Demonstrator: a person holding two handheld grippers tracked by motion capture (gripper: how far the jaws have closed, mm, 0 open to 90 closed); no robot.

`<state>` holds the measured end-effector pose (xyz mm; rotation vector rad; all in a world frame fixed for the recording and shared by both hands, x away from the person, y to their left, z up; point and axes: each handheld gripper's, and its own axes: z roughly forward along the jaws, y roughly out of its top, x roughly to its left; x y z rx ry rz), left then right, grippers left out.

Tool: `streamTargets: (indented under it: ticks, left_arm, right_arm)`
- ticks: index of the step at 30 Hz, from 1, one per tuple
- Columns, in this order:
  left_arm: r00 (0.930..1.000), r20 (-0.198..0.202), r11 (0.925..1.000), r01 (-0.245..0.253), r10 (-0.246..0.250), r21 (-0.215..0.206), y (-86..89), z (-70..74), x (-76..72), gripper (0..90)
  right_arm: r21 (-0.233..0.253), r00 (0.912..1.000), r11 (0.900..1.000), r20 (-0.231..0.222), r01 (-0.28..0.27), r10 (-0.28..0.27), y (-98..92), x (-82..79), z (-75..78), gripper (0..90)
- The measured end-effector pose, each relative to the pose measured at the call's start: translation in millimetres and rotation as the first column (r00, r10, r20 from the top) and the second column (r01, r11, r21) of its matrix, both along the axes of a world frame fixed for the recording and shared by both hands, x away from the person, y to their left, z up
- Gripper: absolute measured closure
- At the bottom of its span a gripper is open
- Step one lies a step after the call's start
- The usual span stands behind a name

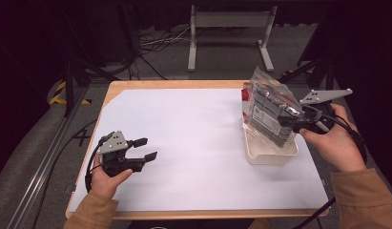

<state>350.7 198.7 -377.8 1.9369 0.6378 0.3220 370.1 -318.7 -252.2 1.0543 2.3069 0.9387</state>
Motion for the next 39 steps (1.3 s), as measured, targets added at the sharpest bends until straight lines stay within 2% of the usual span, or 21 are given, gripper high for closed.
streamTargets:
  ticks: [3,6,7,10,15,17,23,28,32,34,36,37,39]
  left_arm:
    - [1.0000,-0.001,1.0000,0.000,0.000,0.001,-0.4,-0.1,0.1,37.3]
    - [1.0000,-0.005,1.0000,0.000,0.000,0.000,-0.9,-0.3,-0.3,37.3]
    - [1.0000,-0.004,1.0000,0.000,0.000,0.002,-1.2,-0.3,-0.3,37.4]
    - [1.0000,0.002,1.0000,0.000,0.000,0.002,-2.0,-0.4,-0.2,37.3]
    - [1.0000,-0.003,1.0000,0.003,-0.003,0.005,-2.8,-0.1,-0.6,37.4]
    - [1.0000,0.001,1.0000,0.003,-0.003,0.005,-2.6,0.2,-0.7,37.4]
    - [1.0000,0.001,1.0000,0.004,-0.004,0.005,-2.6,0.3,-0.7,37.4]
    - [1.0000,0.003,1.0000,0.004,-0.004,0.002,-3.1,1.1,-1.6,37.4]
    - [1.0000,0.008,1.0000,0.000,0.000,0.000,-1.8,1.9,-1.5,37.4]
    - [1.0000,0.008,1.0000,0.001,-0.001,0.002,-1.9,2.1,-1.5,37.4]
    - [0.9999,0.010,1.0000,0.003,-0.003,0.004,-1.7,2.4,-1.4,37.4]
    - [1.0000,0.004,1.0000,0.000,0.000,-0.004,-1.4,2.5,-1.8,37.4]
    - [1.0000,0.007,1.0000,-0.003,0.003,-0.005,-0.5,2.3,-1.2,37.4]
  right_arm:
    - [0.000,0.9993,1.000,-0.036,-0.010,0.010,2.9,3.2,-7.9,76.2]
    - [-0.001,0.9994,1.000,-0.034,-0.008,0.008,3.1,4.6,-10.9,76.3]
    - [0.014,0.9988,1.000,-0.048,0.000,0.001,0.4,5.0,-12.7,76.3]
    - [0.013,0.9982,1.000,-0.061,0.002,-0.001,-1.4,5.7,-17.0,76.3]
    - [-0.006,0.9968,1.000,-0.079,0.011,-0.011,-0.3,3.9,-20.9,76.3]
    - [-0.021,0.9940,1.000,-0.107,0.022,-0.024,0.4,6.9,-27.9,76.3]
    - [-0.005,0.9916,1.000,-0.127,0.025,-0.025,-0.7,12.0,-30.2,76.2]
    - [0.049,0.9859,0.998,-0.165,0.038,-0.029,-11.5,20.3,-32.0,76.1]
    - [0.080,0.9879,0.996,-0.153,0.037,-0.024,-19.7,18.8,-36.7,76.0]
    - [0.082,0.9927,0.996,-0.120,0.021,-0.011,-19.6,17.8,-37.6,75.7]
    - [0.087,0.9934,0.996,-0.114,0.020,-0.010,-19.7,17.6,-37.6,75.5]
    - [0.093,0.9963,0.996,-0.086,0.009,-0.001,-20.0,17.5,-37.7,74.7]
    - [0.121,0.9977,0.992,-0.068,0.015,-0.006,-22.3,16.7,-39.1,72.9]
